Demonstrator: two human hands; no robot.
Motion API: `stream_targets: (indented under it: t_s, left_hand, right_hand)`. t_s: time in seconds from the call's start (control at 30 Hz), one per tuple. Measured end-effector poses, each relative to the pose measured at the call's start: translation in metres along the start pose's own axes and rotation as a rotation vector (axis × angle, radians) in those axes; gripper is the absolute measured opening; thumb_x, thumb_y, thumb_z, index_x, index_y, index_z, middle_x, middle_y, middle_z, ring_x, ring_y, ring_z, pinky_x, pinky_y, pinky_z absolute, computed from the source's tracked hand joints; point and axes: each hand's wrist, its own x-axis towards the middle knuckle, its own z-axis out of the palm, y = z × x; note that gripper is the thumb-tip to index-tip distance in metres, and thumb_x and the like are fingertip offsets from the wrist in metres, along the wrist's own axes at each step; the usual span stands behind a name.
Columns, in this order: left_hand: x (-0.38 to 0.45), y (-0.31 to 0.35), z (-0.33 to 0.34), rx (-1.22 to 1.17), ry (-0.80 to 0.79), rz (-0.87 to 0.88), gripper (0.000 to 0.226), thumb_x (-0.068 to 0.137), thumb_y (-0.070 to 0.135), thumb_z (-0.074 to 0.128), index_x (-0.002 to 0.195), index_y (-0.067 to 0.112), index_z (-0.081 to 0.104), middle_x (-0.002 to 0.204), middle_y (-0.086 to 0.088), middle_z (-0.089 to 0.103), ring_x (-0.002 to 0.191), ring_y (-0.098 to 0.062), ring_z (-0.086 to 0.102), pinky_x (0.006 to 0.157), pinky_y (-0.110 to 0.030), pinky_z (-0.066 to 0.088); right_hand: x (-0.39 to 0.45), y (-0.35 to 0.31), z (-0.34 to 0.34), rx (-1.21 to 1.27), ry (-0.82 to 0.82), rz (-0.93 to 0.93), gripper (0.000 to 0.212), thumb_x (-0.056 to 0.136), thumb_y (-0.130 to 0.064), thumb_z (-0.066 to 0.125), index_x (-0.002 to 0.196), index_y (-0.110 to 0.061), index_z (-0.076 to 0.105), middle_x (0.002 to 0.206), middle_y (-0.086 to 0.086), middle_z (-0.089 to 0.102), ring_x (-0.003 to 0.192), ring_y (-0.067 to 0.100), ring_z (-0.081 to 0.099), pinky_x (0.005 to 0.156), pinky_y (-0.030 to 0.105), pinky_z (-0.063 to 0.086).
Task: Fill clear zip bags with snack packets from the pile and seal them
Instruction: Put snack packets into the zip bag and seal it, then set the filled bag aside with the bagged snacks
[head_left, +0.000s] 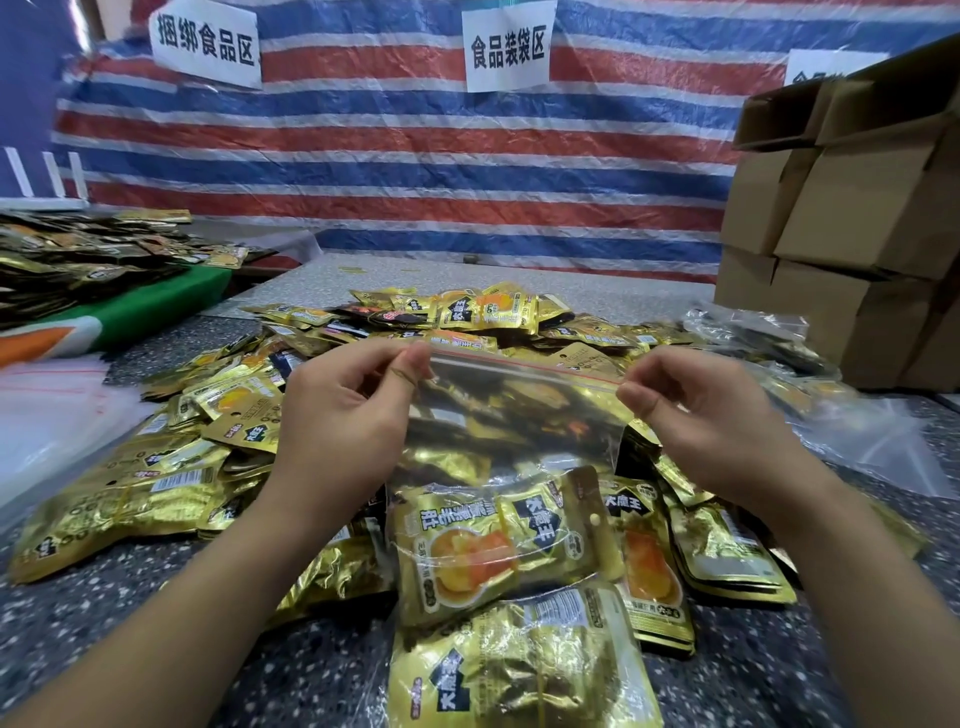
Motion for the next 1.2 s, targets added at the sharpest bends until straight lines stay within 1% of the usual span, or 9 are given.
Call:
stream_targets:
  t_s: [0.2, 0.4, 0.53, 0.67, 0.73, 0.83, 0.97, 1.1, 1.2]
  left_hand:
    - [0.000, -0.004, 0.000, -0.062, -0.030, -0.071, 0.028, 0.087, 0.046, 0.055, 0.075, 0.026, 0.071, 0.067, 0.001, 0.067, 0.056, -0.008, 0.058, 0.047, -0.025, 0.046]
    - [-0.002, -0.001, 0.006, -0.294, -0.195, -0.383, 0.038, 0.083, 0.052, 0.052, 0.090, 0.018, 0.067, 0.078, -0.003, 0.075, 0.056, -0.015, 0.068, 0.046, -0.021, 0.052]
    - [-0.001, 0.002, 0.003, -0.342, -0.319, -0.462, 0.044, 0.081, 0.060, 0.051, 0.084, 0.023, 0.074, 0.090, -0.008, 0.076, 0.069, -0.024, 0.072, 0.055, -0.028, 0.057]
    - [-0.001, 0.004, 0.003, -0.469, -0.285, -0.537, 0.037, 0.085, 0.051, 0.050, 0.082, 0.025, 0.076, 0.089, -0.011, 0.076, 0.071, -0.027, 0.074, 0.065, -0.051, 0.061]
    - [0.000, 0.008, 0.003, -0.586, -0.242, -0.597, 0.036, 0.086, 0.047, 0.050, 0.080, 0.024, 0.077, 0.085, -0.011, 0.076, 0.068, -0.025, 0.073, 0.052, -0.042, 0.059]
    - [0.003, 0.008, 0.000, -0.711, -0.203, -0.630, 0.039, 0.083, 0.044, 0.051, 0.083, 0.012, 0.072, 0.076, -0.011, 0.074, 0.065, -0.024, 0.072, 0.051, -0.031, 0.056]
    - [0.007, 0.007, 0.001, -0.787, -0.176, -0.649, 0.042, 0.081, 0.045, 0.050, 0.087, 0.007, 0.068, 0.074, -0.010, 0.073, 0.062, -0.022, 0.072, 0.048, -0.031, 0.056]
    - [0.009, 0.002, 0.000, -0.807, -0.170, -0.658, 0.046, 0.081, 0.048, 0.047, 0.094, 0.009, 0.067, 0.075, -0.007, 0.074, 0.059, -0.019, 0.071, 0.047, -0.027, 0.055]
    - [0.009, -0.003, -0.005, -0.848, -0.151, -0.653, 0.055, 0.088, 0.056, 0.039, 0.096, 0.012, 0.070, 0.082, -0.012, 0.073, 0.067, -0.020, 0.072, 0.053, -0.029, 0.057]
  right_hand:
    - [-0.001, 0.001, 0.002, 0.040, 0.031, 0.006, 0.022, 0.092, -0.009, 0.066, 0.076, -0.025, 0.062, 0.075, -0.004, 0.062, 0.067, 0.017, 0.054, 0.061, 0.033, 0.044]
    - [0.000, 0.001, 0.008, 0.117, 0.046, 0.083, 0.019, 0.094, -0.013, 0.064, 0.077, -0.023, 0.065, 0.071, 0.007, 0.061, 0.058, 0.007, 0.047, 0.053, 0.020, 0.038]
    - [0.000, 0.000, 0.016, 0.330, 0.063, 0.244, 0.013, 0.095, -0.023, 0.062, 0.083, -0.017, 0.064, 0.078, 0.000, 0.069, 0.073, 0.017, 0.065, 0.071, 0.032, 0.055]
    - [0.004, -0.002, 0.026, 0.939, -0.164, 0.490, 0.039, 0.085, -0.039, 0.064, 0.105, -0.006, 0.056, 0.095, 0.014, 0.074, 0.084, 0.029, 0.073, 0.069, 0.033, 0.060]
    - [0.002, -0.002, 0.027, 0.944, -0.337, 0.493, 0.067, 0.076, -0.047, 0.078, 0.124, -0.008, 0.053, 0.108, 0.016, 0.072, 0.084, 0.026, 0.071, 0.065, 0.029, 0.059]
    - [-0.004, -0.001, 0.028, 0.930, -0.512, 0.532, 0.095, 0.054, -0.051, 0.093, 0.132, -0.012, 0.055, 0.117, 0.016, 0.070, 0.081, 0.021, 0.068, 0.067, 0.030, 0.060]
    - [-0.011, -0.010, 0.032, 0.854, -0.780, 0.515, 0.075, 0.061, -0.045, 0.091, 0.114, -0.001, 0.062, 0.098, 0.005, 0.070, 0.091, 0.020, 0.066, 0.085, 0.037, 0.058]
    - [-0.015, -0.023, 0.042, 0.603, -0.843, 0.425, 0.056, 0.075, -0.027, 0.082, 0.107, 0.009, 0.054, 0.103, 0.017, 0.062, 0.099, 0.031, 0.059, 0.100, 0.055, 0.045]
    - [-0.014, -0.023, 0.043, 0.587, -0.804, 0.381, 0.008, 0.084, -0.016, 0.074, 0.089, -0.020, 0.069, 0.090, -0.002, 0.070, 0.089, 0.014, 0.066, 0.086, 0.034, 0.053]
